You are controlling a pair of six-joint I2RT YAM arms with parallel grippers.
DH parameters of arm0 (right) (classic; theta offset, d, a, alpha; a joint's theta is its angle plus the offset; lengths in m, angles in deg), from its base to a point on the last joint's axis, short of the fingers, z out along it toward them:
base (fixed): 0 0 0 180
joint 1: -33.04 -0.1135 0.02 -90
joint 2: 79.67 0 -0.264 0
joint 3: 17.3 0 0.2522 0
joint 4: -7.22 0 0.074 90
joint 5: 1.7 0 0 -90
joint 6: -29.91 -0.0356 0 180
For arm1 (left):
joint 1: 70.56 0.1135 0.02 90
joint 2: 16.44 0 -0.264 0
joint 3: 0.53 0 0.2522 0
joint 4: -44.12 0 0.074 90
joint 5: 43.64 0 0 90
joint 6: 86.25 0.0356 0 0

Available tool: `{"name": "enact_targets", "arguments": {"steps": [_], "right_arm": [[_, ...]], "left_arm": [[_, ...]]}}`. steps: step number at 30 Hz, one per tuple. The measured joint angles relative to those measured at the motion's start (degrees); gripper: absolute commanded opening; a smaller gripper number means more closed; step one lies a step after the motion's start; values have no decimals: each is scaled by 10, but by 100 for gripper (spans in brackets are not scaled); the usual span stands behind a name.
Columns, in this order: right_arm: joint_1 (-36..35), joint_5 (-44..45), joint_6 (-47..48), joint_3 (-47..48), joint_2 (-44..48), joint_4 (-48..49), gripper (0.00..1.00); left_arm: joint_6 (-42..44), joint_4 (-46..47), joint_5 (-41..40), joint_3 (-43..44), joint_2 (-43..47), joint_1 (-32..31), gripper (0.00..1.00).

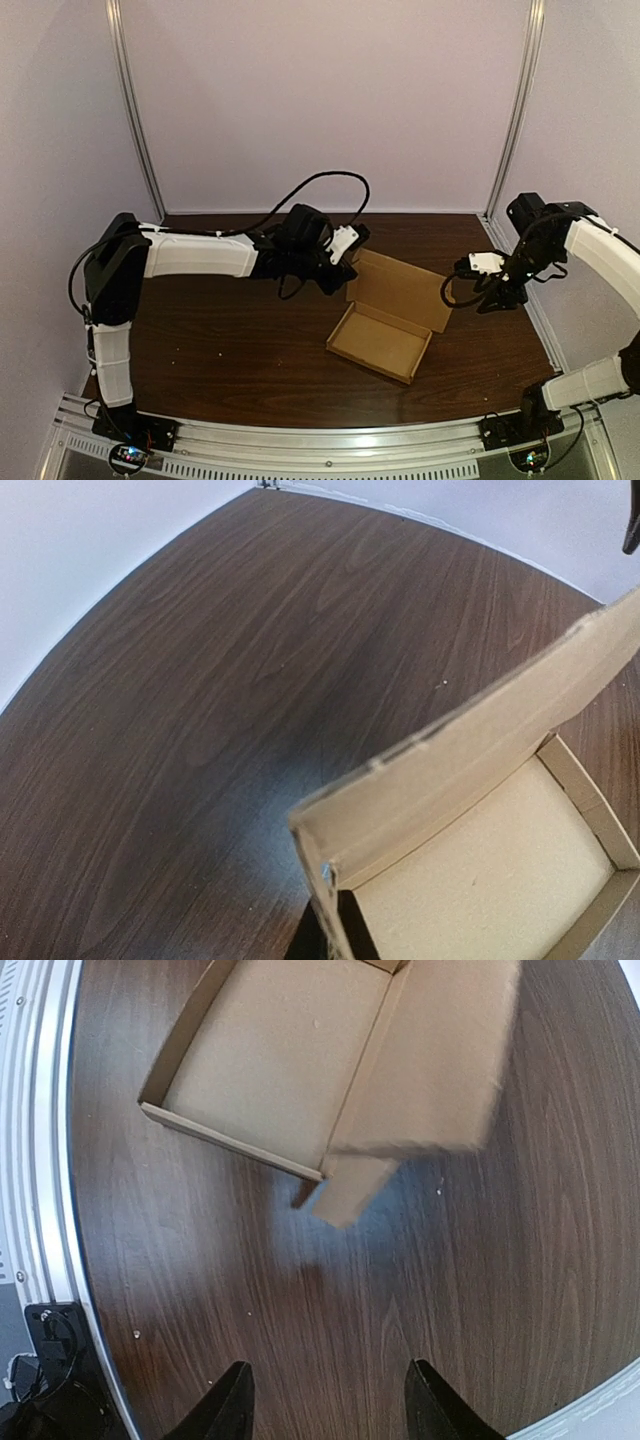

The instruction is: Fold the paper box

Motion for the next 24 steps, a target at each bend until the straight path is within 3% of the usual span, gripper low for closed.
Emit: {"name": "enact_targets", "arguments": {"steps": [5,15,24], "right_arm": [[41,2,17,12,-45,7,50],[45,3,11,10,-93,91,49],[-43,3,-7,-17,-95,147,47]], "left_arm": [[0,-1,0,5,-2,0,4],[2,-3,-1,5,-2,0,3],[-2,-3,-6,5,-2,0,0]]}}
